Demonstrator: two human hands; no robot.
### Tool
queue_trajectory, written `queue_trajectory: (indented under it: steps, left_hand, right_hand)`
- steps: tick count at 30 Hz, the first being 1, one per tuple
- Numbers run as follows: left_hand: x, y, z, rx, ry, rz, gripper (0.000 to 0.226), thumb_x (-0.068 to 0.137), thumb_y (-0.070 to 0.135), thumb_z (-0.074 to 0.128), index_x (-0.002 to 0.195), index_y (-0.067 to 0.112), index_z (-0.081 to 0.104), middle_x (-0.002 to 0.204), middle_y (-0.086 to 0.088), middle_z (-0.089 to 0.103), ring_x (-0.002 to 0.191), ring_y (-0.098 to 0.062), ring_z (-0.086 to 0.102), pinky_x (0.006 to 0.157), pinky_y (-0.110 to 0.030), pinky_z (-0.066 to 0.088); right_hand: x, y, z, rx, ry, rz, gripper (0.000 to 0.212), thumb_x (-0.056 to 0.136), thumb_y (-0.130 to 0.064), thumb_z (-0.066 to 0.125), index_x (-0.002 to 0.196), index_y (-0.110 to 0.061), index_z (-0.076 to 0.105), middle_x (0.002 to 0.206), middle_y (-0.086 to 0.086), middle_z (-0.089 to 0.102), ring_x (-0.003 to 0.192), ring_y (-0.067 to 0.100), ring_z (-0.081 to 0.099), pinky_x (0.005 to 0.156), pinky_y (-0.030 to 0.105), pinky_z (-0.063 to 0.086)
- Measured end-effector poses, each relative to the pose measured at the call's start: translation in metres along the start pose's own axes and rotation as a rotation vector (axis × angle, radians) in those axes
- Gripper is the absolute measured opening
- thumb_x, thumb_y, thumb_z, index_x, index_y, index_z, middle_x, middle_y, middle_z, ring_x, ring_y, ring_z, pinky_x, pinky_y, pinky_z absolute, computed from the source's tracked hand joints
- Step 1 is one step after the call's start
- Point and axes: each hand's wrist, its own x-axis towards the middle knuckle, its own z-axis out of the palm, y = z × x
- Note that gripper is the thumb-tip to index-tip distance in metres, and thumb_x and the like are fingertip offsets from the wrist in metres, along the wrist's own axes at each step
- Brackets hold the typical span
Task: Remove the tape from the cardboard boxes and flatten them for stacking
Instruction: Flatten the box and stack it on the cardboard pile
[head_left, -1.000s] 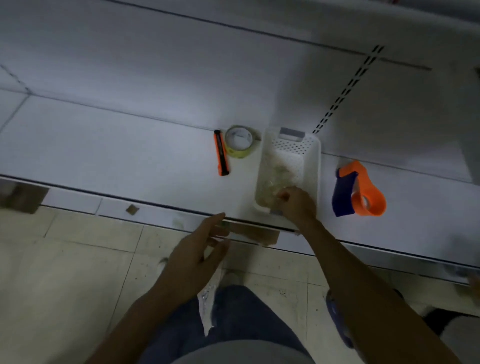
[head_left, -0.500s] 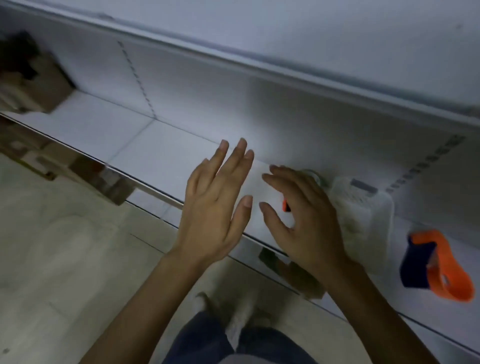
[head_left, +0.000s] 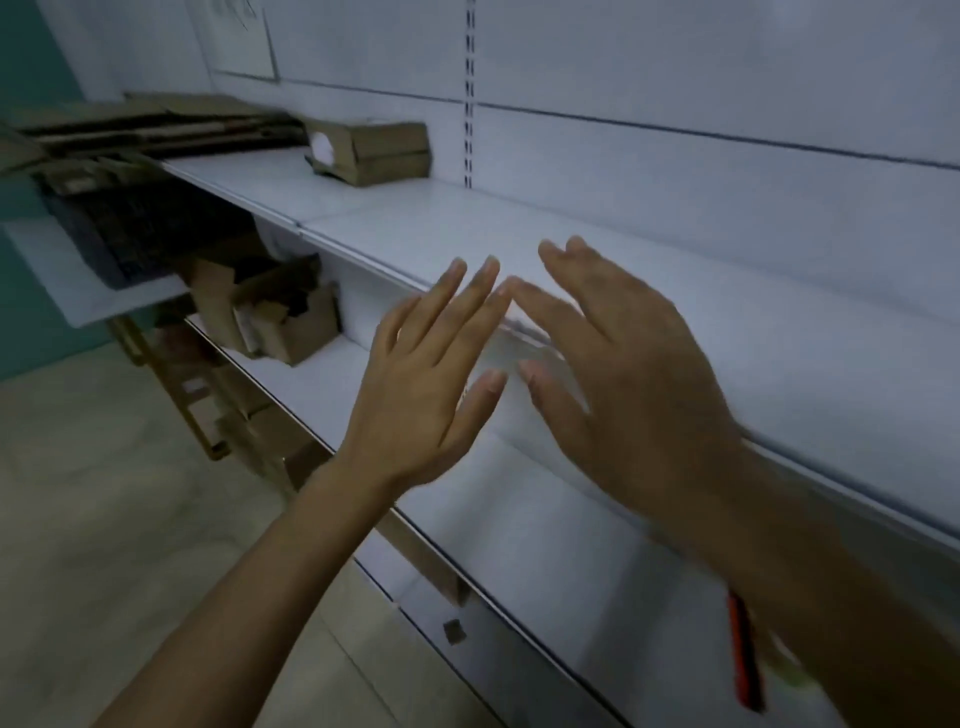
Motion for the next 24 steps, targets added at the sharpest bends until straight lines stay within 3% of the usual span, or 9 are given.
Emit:
queue_trajectory:
  steps: [5,10,14,19,21,24]
  left_hand:
    - [0.043,-0.089,-0.033,0.032,0.046,-0.009,0.054,0.099,0.039,0.03,0.147,0.014,0.029,0.155,-0.002,0.026,0.145,-0.015,0.017,0.114,-0.037,0.02]
    - [0.048,-0.166,-0.043,-0.023,0.034,-0.126,0.056,0.096,0.049,0.03,0.146,0.023,0.029,0.155,0.006,0.023,0.142,-0.007,0.019,0.114,-0.023,0.012]
    - [0.049,-0.225,-0.04,-0.086,0.021,-0.27,0.063,0.091,0.057,0.028,0.144,0.025,0.032,0.154,0.006,0.025,0.141,-0.012,0.025,0.114,-0.041,0.024]
    - [0.073,-0.288,-0.028,-0.109,0.024,-0.295,0.06,0.09,0.051,0.038,0.143,0.023,0.036,0.152,0.009,0.03,0.137,-0.004,0.026,0.108,-0.027,0.026]
    - [0.085,-0.311,-0.024,-0.11,0.004,-0.292,0.061,0.089,0.051,0.04,0.144,0.023,0.036,0.15,0.009,0.031,0.135,-0.003,0.026,0.107,-0.025,0.026]
    - [0.1,-0.348,-0.021,-0.086,-0.058,-0.287,0.059,0.091,0.052,0.042,0.142,0.024,0.037,0.147,0.008,0.037,0.134,-0.007,0.032,0.107,-0.026,0.03]
  right_hand:
    - [0.113,0.0,0.036,-0.046,-0.173,0.015,0.054,0.095,-0.037,0.051,0.145,-0.022,0.035,0.154,0.005,0.031,0.143,0.021,0.025,0.113,0.034,0.018]
    - [0.196,0.008,0.094,-0.151,-0.361,-0.009,0.061,0.094,-0.046,0.048,0.147,-0.026,0.026,0.154,0.003,0.03,0.138,0.021,0.028,0.109,0.036,0.026]
    - [0.248,0.025,0.143,-0.253,-0.457,-0.065,0.058,0.094,-0.044,0.047,0.145,-0.022,0.029,0.143,0.002,0.041,0.125,0.024,0.042,0.096,0.038,0.037]
    - [0.312,0.048,0.217,-0.311,-0.435,-0.075,0.048,0.093,-0.044,0.048,0.131,-0.015,0.042,0.128,0.007,0.049,0.111,0.026,0.047,0.074,0.033,0.032]
    - [0.34,0.056,0.245,-0.281,-0.375,-0.079,0.054,0.091,-0.045,0.051,0.133,-0.013,0.04,0.135,0.01,0.045,0.118,0.028,0.044,0.08,0.034,0.034]
    - [0.375,0.065,0.277,-0.206,-0.344,-0.028,0.075,0.087,-0.045,0.057,0.147,-0.013,0.024,0.152,0.013,0.028,0.135,0.029,0.032,0.106,0.038,0.027]
